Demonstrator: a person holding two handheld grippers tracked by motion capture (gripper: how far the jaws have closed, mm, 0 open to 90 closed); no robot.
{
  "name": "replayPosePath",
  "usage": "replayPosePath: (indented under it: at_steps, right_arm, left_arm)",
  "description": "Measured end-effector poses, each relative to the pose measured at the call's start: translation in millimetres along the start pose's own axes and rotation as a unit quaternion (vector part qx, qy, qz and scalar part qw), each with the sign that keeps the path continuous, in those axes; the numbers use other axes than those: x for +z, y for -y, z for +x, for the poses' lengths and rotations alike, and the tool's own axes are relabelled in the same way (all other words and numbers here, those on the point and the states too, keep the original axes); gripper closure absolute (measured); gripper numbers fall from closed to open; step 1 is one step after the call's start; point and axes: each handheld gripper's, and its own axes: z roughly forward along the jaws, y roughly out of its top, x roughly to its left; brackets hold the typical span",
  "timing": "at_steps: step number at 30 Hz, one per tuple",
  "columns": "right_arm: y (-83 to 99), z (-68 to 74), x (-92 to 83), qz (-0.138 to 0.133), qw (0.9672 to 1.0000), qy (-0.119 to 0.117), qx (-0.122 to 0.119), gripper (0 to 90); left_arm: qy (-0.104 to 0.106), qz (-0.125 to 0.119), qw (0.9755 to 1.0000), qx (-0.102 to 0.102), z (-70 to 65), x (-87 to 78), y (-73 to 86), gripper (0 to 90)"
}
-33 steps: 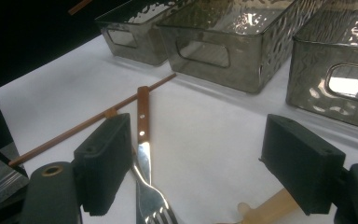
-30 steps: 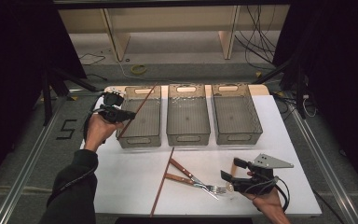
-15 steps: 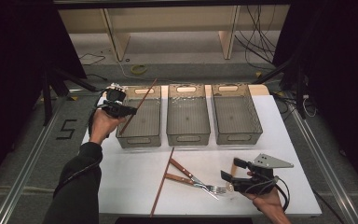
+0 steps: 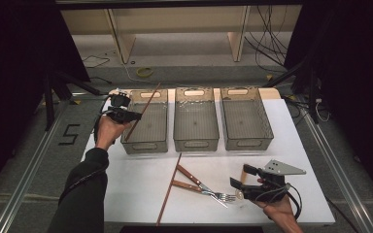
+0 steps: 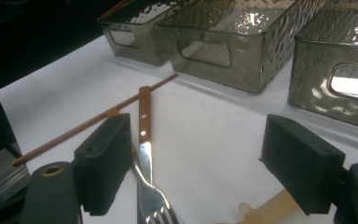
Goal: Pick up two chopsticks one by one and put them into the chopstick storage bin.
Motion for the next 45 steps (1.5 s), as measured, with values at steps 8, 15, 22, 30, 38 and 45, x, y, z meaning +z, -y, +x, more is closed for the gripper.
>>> replayPosePath:
  at_steps: [8, 15, 22, 30, 38, 45]
  right_arm:
    - [0.0, 0.4, 0.0, 0.001, 1.0000, -0.001, 0.000, 25.4]
    - [-0.1, 0.5, -0.3, 0.000, 1.0000, -0.001, 0.000, 25.4]
    - [0.0, 0.2, -0.3, 0.000, 1.0000, -0.002, 0.000, 25.4]
    - [-0.1, 0.5, -0.8, -0.001, 1.0000, -0.001, 0.001, 25.3]
    - [-0.1, 1.1, -1.0, 0.000, 1.0000, -0.001, 0.000, 25.3]
    - [-0.3, 1.5, -1.4, -0.001, 1.0000, 0.000, 0.001, 25.2]
  left_arm:
    - [-0.001, 0.015, 0.9998, -0.009, 2.5, 10.5, 5.2, 83.6]
    - [0.002, 0.028, 0.9995, -0.016, 5.7, 16.1, 10.0, 80.6]
    - [0.025, 0.017, 0.9986, -0.043, 1.3, 0.7, 11.5, 48.4]
    - [0.032, 0.013, 0.9992, -0.020, -32.8, -32.1, 21.8, 34.1]
    - [0.040, 0.003, 0.9992, -0.008, -59.7, -46.4, 43.3, 26.6]
    - [0.063, -0.001, 0.9980, -0.004, -76.1, -52.9, 69.6, 23.3]
